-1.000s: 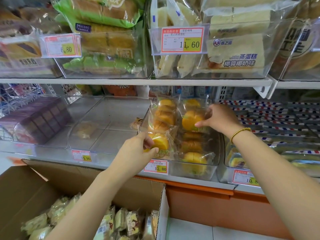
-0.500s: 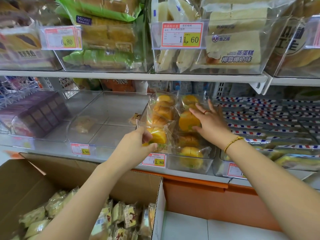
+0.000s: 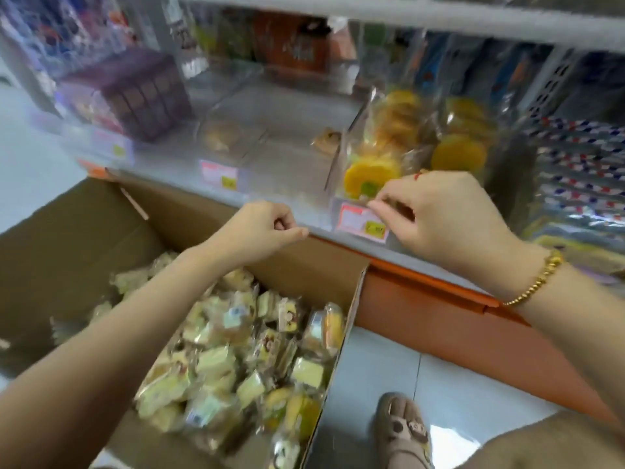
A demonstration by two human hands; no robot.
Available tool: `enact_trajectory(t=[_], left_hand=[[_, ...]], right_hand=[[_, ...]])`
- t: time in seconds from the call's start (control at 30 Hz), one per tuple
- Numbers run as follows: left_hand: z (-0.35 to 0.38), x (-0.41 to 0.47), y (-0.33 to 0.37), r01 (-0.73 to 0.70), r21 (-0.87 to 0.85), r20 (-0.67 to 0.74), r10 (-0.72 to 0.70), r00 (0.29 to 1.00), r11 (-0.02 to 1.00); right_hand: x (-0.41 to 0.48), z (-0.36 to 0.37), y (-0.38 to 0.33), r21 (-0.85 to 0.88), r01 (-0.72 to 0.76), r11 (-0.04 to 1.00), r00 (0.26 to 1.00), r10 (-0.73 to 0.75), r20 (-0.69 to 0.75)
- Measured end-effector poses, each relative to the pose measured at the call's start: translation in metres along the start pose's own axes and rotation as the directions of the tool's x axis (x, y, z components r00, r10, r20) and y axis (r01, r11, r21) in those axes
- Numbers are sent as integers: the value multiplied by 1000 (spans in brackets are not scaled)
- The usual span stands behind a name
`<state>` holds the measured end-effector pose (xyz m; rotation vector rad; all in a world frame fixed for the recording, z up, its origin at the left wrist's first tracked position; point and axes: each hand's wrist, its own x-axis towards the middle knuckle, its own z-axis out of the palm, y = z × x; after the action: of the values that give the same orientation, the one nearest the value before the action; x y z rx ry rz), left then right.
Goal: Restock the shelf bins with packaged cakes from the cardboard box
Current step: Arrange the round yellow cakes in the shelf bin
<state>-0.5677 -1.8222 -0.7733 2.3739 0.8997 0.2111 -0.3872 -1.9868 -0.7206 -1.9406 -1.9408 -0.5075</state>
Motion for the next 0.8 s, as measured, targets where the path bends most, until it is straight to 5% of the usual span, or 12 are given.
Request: enact_trajectory(t=[0.07,0.17,0.33,0.5,0.57,0.67,0.8], left_hand=[[9,-9,-33,102,16,83,-103,991,995],[24,-10,-79,248,142,275,-279,920,958],[77,-7,-154,264,410,639,-481,600,873],[142,-25,-201,344,448,838,-521,161,825],[163,-39,-214,449,423,853,-513,95,787],[198,-63,-234,611,375,874,-486,19,697],[213,-74,-239,746,308,935,-331,-124,591]], right_hand=[[3,22,-25,69,56,996,974,-70,215],[19,72,-55,184,-2,983,808,-107,580],[45,187,-89,116,-75,990,435,-72,898],[15,275,-117,68,-25,997,-48,-69,996],[-6,297,-132,77,68,995,-202,-62,977],[-24,319,-146,113,115,987,-257,-81,963],[-32,338,-146,95,-70,993,-344,-114,932]])
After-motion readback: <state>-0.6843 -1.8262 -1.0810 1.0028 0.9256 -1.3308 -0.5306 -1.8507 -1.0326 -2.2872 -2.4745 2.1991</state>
